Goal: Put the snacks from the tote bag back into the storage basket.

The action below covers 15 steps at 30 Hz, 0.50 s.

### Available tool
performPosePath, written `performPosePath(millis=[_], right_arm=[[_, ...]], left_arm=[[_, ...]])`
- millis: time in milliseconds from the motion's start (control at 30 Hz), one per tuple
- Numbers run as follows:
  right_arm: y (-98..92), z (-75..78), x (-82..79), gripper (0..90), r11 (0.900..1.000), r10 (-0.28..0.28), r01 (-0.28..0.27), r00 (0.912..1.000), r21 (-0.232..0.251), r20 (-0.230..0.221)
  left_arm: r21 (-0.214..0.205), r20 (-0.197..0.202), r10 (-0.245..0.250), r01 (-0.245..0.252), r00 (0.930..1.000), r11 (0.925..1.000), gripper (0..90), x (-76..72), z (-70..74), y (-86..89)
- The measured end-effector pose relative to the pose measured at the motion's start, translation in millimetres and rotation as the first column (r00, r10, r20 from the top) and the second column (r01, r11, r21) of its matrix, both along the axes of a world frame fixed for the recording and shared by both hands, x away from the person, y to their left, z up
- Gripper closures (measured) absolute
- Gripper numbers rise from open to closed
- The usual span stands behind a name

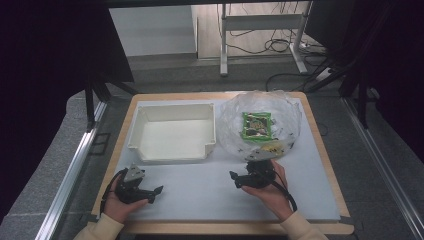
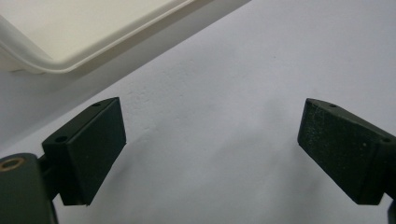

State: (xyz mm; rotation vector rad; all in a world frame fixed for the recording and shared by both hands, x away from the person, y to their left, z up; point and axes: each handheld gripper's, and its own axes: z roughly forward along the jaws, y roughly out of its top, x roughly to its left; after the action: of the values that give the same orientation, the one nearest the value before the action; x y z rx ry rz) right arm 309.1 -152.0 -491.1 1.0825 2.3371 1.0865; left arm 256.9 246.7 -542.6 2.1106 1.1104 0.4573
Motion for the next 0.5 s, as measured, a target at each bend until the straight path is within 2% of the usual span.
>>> performPosePath(millis=[200, 300, 500], right_arm=[[-2.1, 1.7, -0.3, 14.9, 1.0000, 0.004, -0.004, 1.0000, 0.005, -0.001], [-2.4, 0.2, 0.0, 15.8, 0.9999, 0.010, -0.010, 0.9995, 0.006, -0.030], [-1.7, -0.6, 0.6, 17.9, 0.9999, 0.012, -0.011, 0.9993, 0.007, -0.035]], left_arm=[[0.002, -0.003, -0.001, 0.001, 1.0000, 1.0000, 8.0, 0.1, -0.2, -0.2], [0.004, -0.003, -0.004, 0.004, 1.0000, 1.0000, 8.0, 0.1, -0.4, -0.4], [0.004, -0.003, -0.002, 0.002, 1.0000, 1.0000, 8.0, 0.0, -0.3, -0.4]])
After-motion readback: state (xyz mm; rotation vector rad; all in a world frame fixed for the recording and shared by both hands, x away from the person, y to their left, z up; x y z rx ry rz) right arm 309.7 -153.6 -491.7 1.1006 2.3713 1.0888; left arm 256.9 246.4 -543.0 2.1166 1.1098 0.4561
